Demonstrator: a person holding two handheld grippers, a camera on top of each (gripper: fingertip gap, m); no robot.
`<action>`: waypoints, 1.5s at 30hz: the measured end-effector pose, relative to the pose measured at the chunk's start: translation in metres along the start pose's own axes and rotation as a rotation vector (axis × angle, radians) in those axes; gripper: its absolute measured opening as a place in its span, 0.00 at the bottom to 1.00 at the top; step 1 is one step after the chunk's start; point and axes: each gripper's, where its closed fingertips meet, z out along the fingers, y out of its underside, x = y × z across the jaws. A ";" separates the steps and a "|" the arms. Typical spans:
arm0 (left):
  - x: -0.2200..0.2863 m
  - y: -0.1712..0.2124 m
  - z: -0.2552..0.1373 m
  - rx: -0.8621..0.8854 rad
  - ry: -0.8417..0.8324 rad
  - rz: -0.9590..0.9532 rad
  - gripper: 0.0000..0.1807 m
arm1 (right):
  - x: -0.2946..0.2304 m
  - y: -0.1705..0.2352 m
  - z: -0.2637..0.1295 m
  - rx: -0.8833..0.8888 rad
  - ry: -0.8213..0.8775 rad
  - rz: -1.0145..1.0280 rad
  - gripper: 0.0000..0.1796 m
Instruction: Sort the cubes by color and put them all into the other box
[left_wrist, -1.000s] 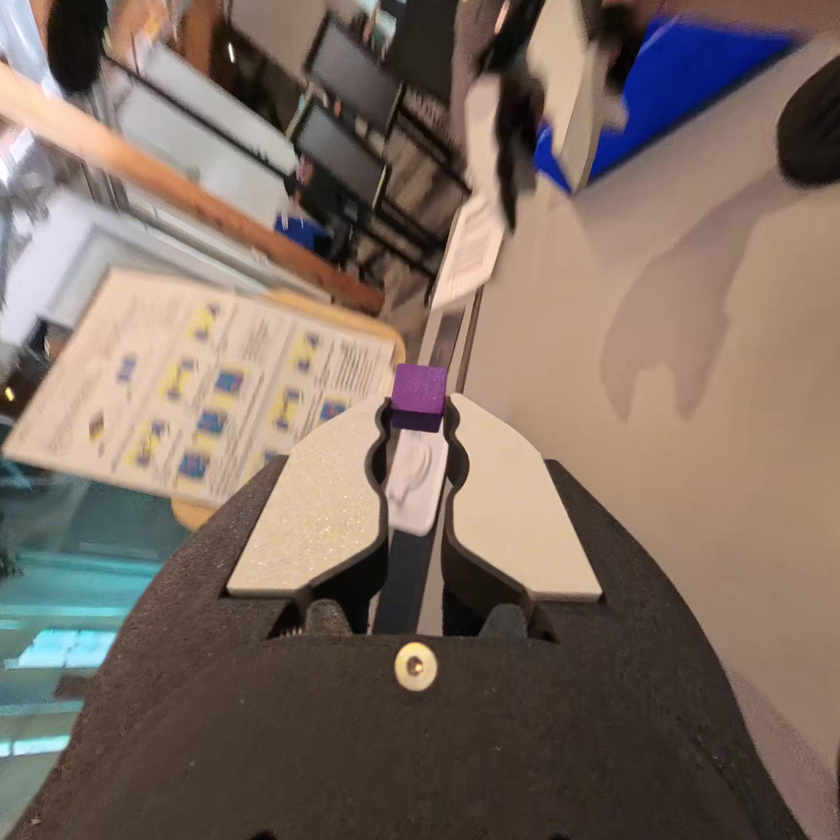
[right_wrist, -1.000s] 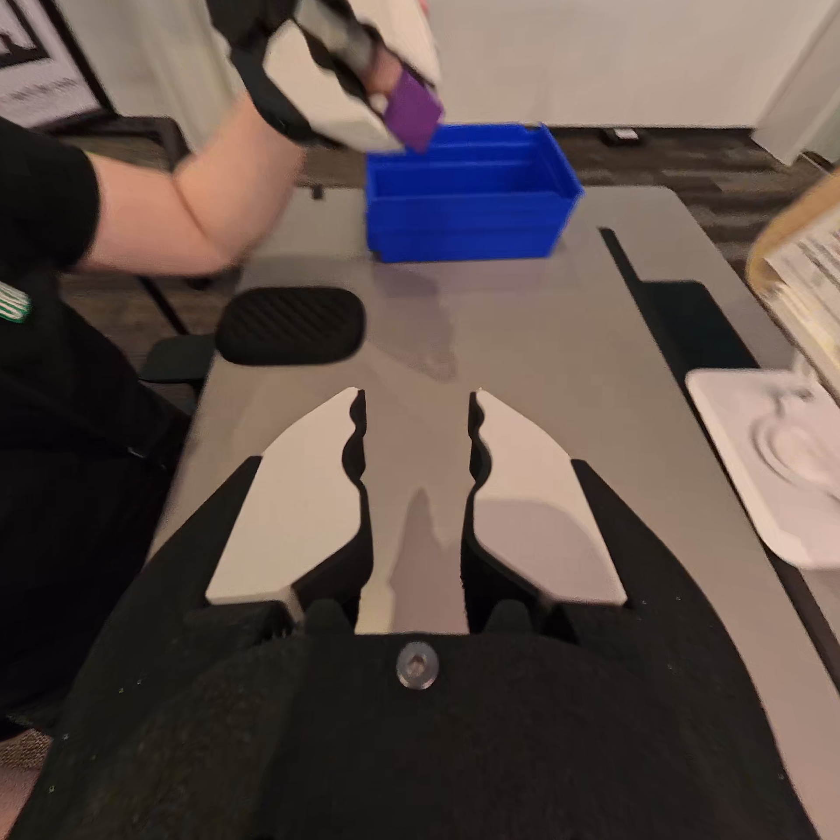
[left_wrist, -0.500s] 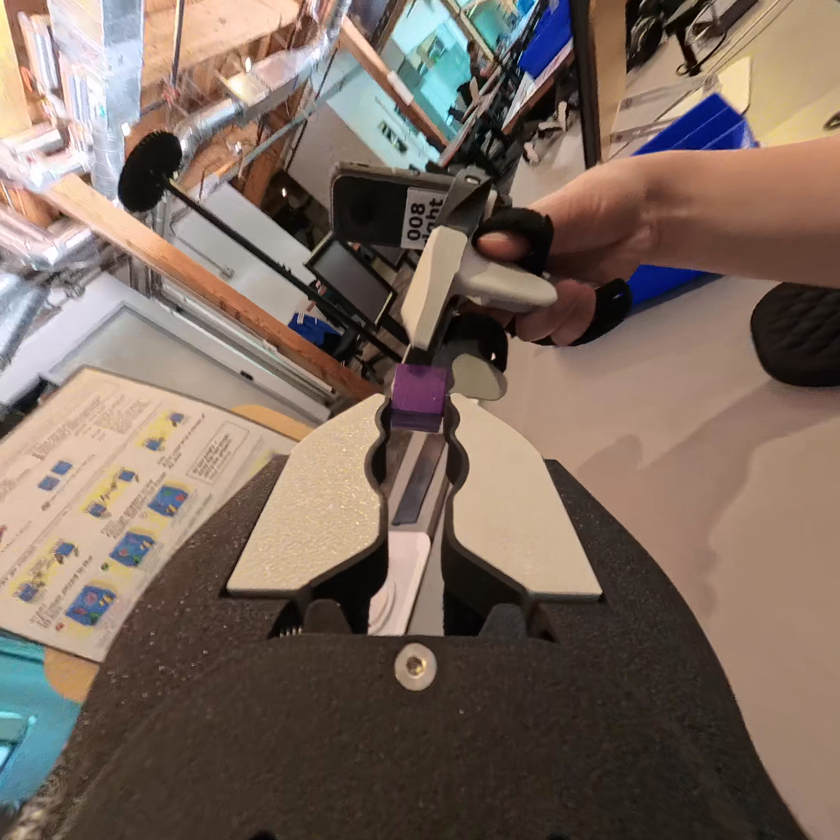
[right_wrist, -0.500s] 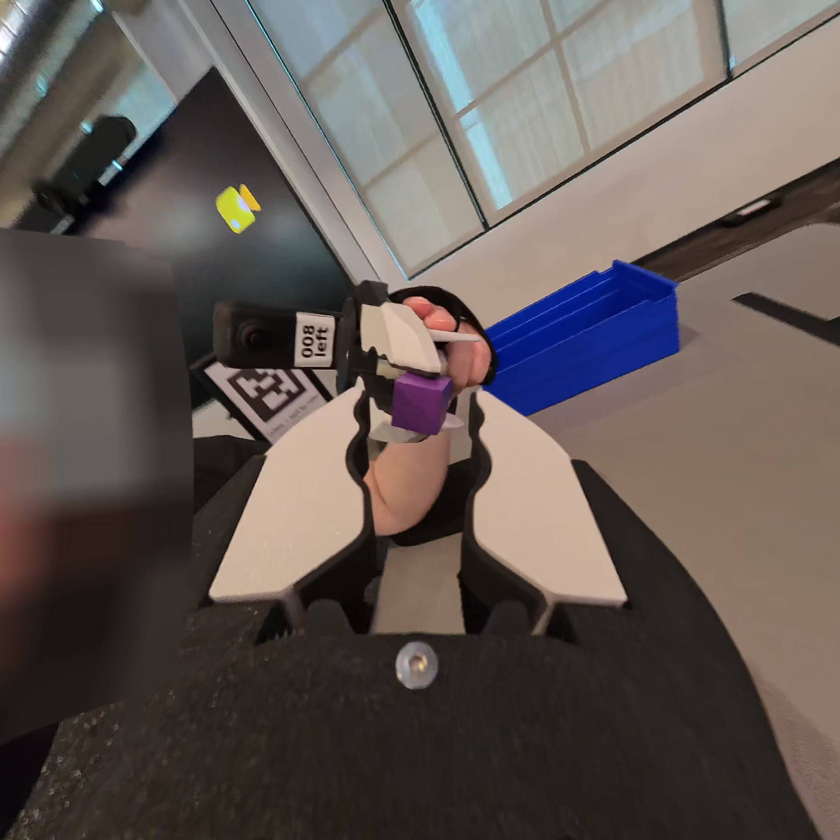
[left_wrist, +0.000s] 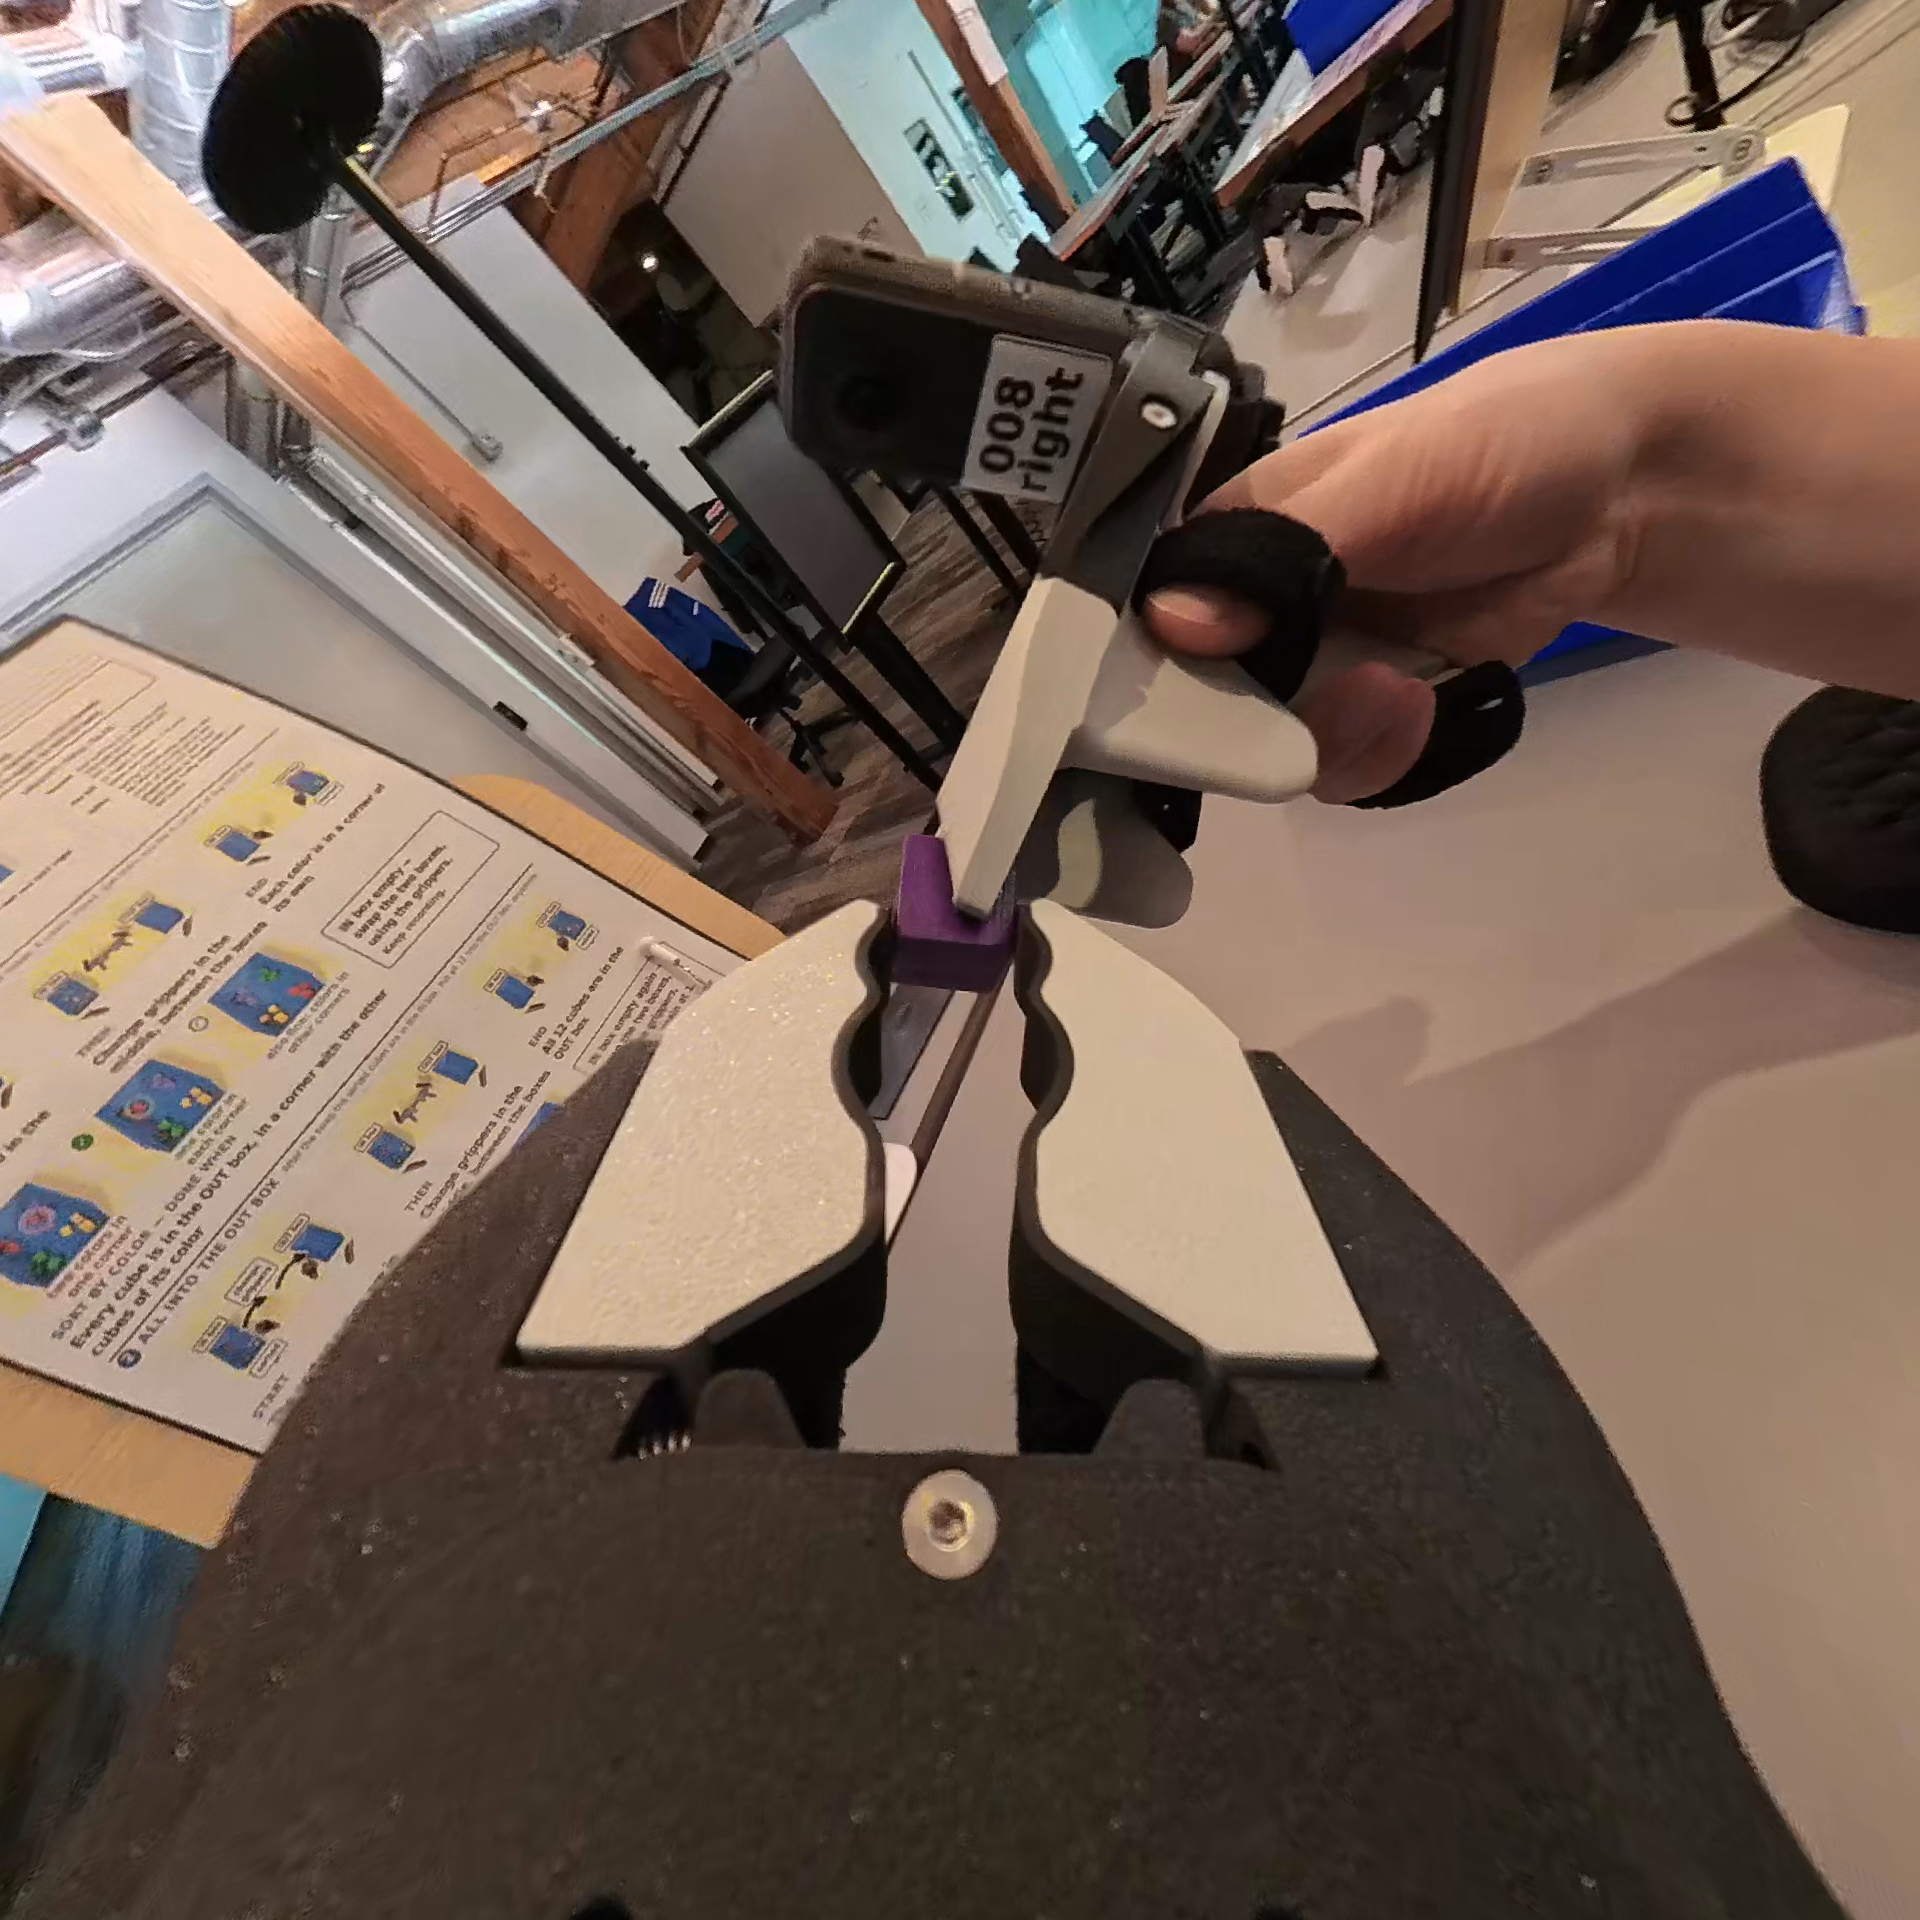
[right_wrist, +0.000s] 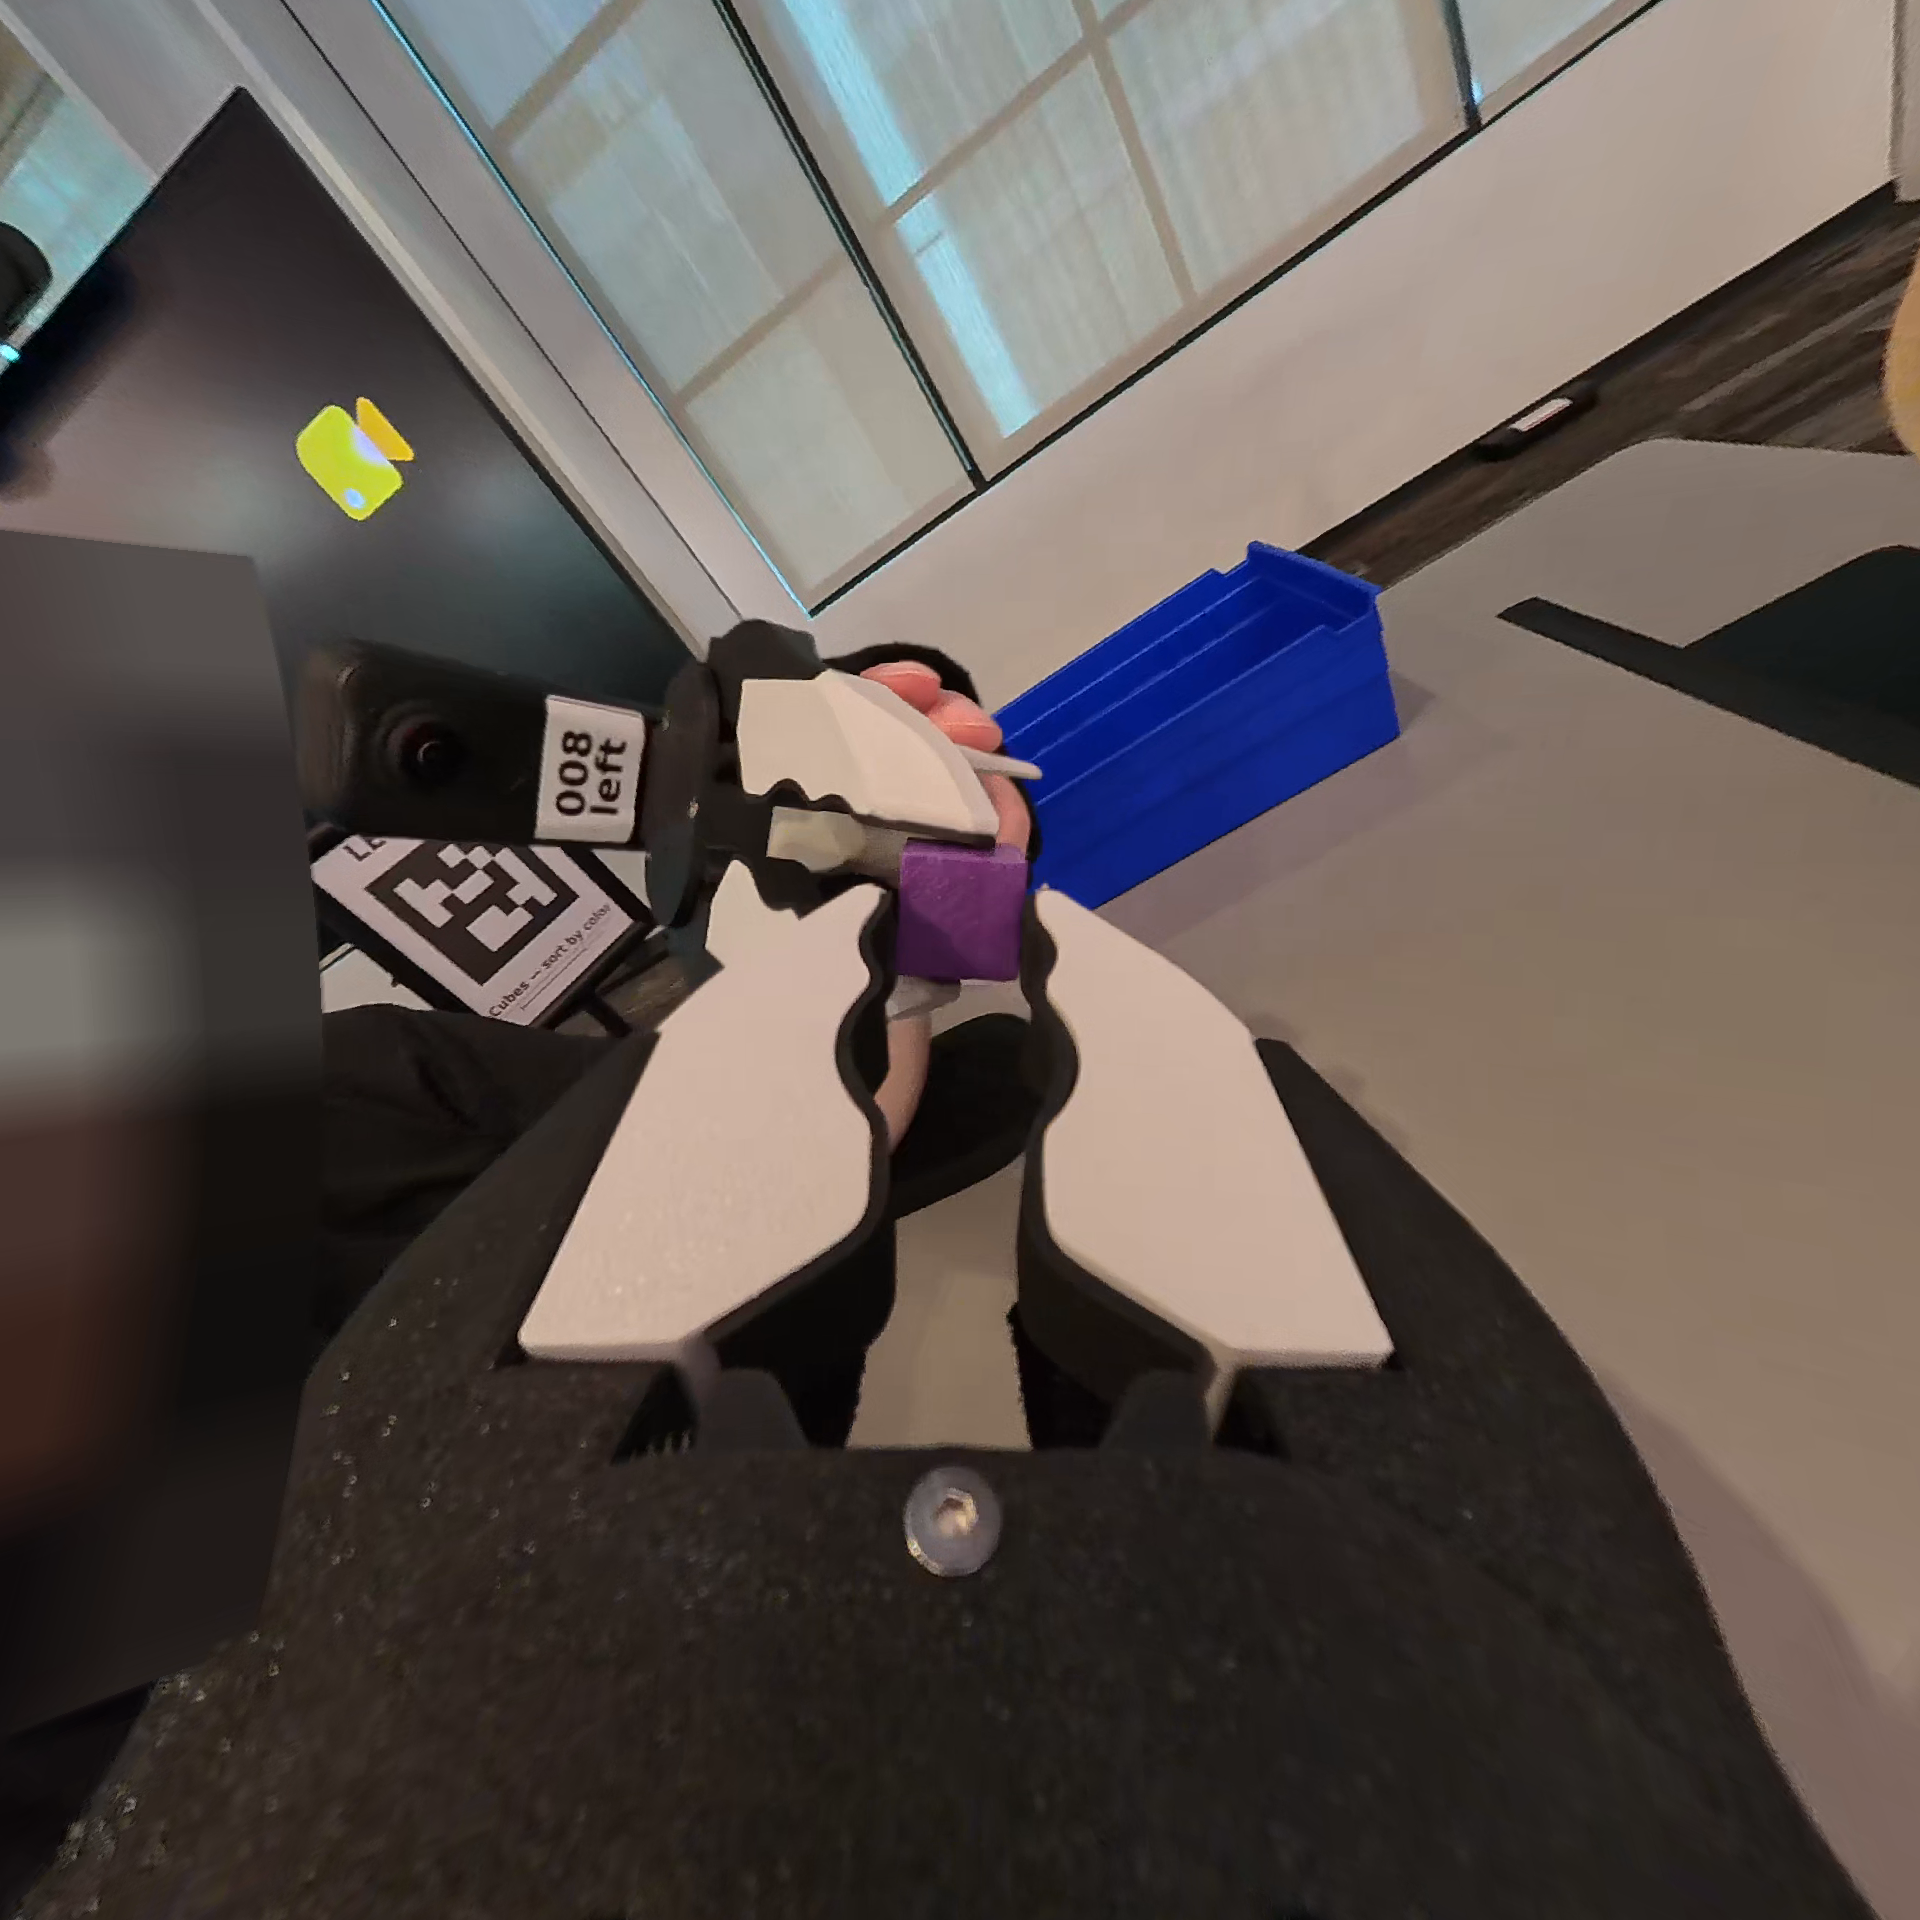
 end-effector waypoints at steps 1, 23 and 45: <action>-0.001 0.002 0.002 -0.010 -0.019 -0.004 0.12 | 0.004 0.000 -0.001 0.004 0.017 -0.004 0.12; -0.120 0.143 -0.029 -0.476 -0.803 -0.353 0.18 | 0.028 -0.016 -0.313 0.235 1.010 -0.076 0.12; -0.113 0.165 -0.021 -0.541 -0.746 -0.375 0.16 | 0.094 0.187 -0.479 -0.203 1.459 0.548 0.22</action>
